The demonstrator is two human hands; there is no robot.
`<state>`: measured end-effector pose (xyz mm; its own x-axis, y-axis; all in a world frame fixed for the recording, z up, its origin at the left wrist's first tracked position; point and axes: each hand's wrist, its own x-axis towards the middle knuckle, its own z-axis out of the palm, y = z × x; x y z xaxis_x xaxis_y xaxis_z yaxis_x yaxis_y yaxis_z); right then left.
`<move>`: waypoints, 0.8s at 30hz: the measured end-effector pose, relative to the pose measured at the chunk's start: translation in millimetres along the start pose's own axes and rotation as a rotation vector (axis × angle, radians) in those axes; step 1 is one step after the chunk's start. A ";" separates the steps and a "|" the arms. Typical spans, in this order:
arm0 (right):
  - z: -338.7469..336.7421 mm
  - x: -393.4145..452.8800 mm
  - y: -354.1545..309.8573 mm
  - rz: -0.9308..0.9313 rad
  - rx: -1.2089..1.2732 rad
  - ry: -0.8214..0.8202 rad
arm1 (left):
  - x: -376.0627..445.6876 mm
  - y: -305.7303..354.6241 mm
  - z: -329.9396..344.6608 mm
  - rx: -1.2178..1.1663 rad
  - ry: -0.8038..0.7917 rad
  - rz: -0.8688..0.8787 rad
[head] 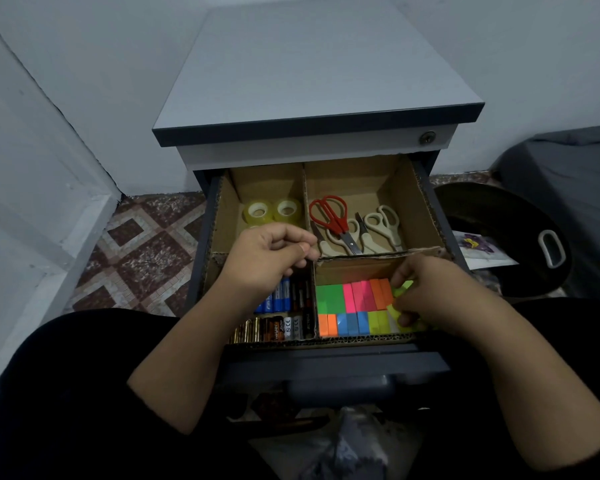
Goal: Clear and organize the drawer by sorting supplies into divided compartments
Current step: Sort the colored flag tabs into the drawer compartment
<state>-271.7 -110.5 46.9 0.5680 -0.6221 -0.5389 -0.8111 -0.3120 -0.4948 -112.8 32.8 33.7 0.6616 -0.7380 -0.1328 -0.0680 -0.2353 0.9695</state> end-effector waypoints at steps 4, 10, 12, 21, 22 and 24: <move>3.7 3.8 0.2 0.007 0.041 0.020 | -0.5 0.3 0.0 0.004 0.000 0.003; 6.0 4.7 1.4 -0.008 -0.078 0.063 | 0.4 -0.4 0.0 0.001 -0.001 0.005; 6.7 2.5 0.0 -0.040 -0.157 0.093 | 0.7 -0.4 0.1 -0.001 -0.001 0.003; -2.6 2.5 -8.7 0.043 -0.198 0.011 | 1.7 -1.7 -0.7 0.010 -0.005 0.008; -2.4 3.0 -8.9 0.044 -0.197 0.002 | 1.5 -1.8 -0.7 0.010 -0.006 0.008; 0.3 3.9 -7.3 0.032 -0.192 0.017 | 1.6 -2.3 -1.0 0.007 -0.007 0.007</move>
<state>-263.6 -110.4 48.2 0.5401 -0.6455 -0.5400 -0.8415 -0.4220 -0.3374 -110.9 32.8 31.5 0.6559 -0.7440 -0.1276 -0.0778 -0.2347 0.9689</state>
